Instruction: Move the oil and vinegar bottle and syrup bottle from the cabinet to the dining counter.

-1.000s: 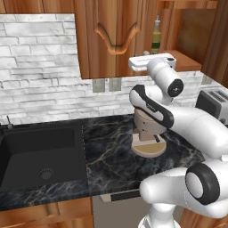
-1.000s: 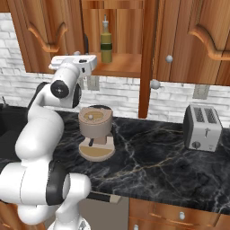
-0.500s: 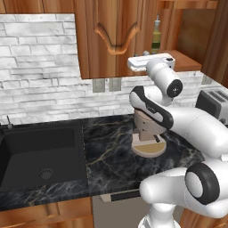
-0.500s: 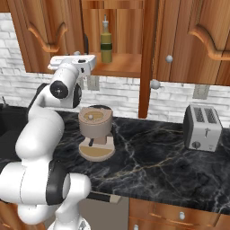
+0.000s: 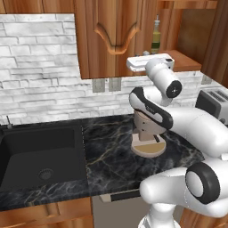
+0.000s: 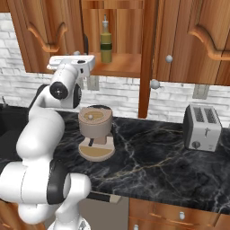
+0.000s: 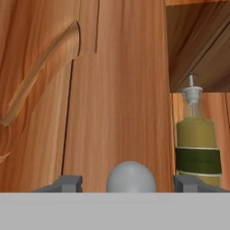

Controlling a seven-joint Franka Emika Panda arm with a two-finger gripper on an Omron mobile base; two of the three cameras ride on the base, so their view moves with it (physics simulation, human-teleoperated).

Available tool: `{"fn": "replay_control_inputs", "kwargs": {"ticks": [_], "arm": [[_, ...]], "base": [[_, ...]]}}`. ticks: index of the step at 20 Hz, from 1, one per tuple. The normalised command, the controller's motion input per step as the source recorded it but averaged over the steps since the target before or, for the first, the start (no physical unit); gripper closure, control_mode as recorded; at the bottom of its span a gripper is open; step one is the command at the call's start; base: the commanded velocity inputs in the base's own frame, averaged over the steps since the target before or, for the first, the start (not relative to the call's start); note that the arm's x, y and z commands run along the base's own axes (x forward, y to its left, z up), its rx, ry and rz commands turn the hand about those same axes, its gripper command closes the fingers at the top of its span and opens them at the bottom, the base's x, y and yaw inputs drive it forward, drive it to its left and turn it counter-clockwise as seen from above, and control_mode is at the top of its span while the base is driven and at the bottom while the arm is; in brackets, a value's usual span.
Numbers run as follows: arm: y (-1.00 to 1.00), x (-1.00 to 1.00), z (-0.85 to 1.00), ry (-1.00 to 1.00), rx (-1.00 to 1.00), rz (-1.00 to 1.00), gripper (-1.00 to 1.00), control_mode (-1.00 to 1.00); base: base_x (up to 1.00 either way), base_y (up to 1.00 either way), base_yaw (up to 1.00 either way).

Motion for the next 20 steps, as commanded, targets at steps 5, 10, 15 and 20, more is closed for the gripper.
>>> {"fn": "replay_control_inputs", "kwargs": {"ticks": [5,10,15,20], "arm": [[0.10,-0.13,0.22,-0.10,0.00,0.00,1.00,-1.00],[0.14,-0.05,0.18,-0.06,-0.01,0.00,1.00,-1.00],[0.10,0.00,0.16,-0.01,-0.02,-0.02,1.00,-1.00],[0.06,0.00,0.12,0.00,-0.04,-0.07,1.00,-1.00]], "base": [[0.00,0.00,0.00],[0.00,0.00,0.00],[0.00,0.00,0.00],[0.00,0.00,0.00]]}}
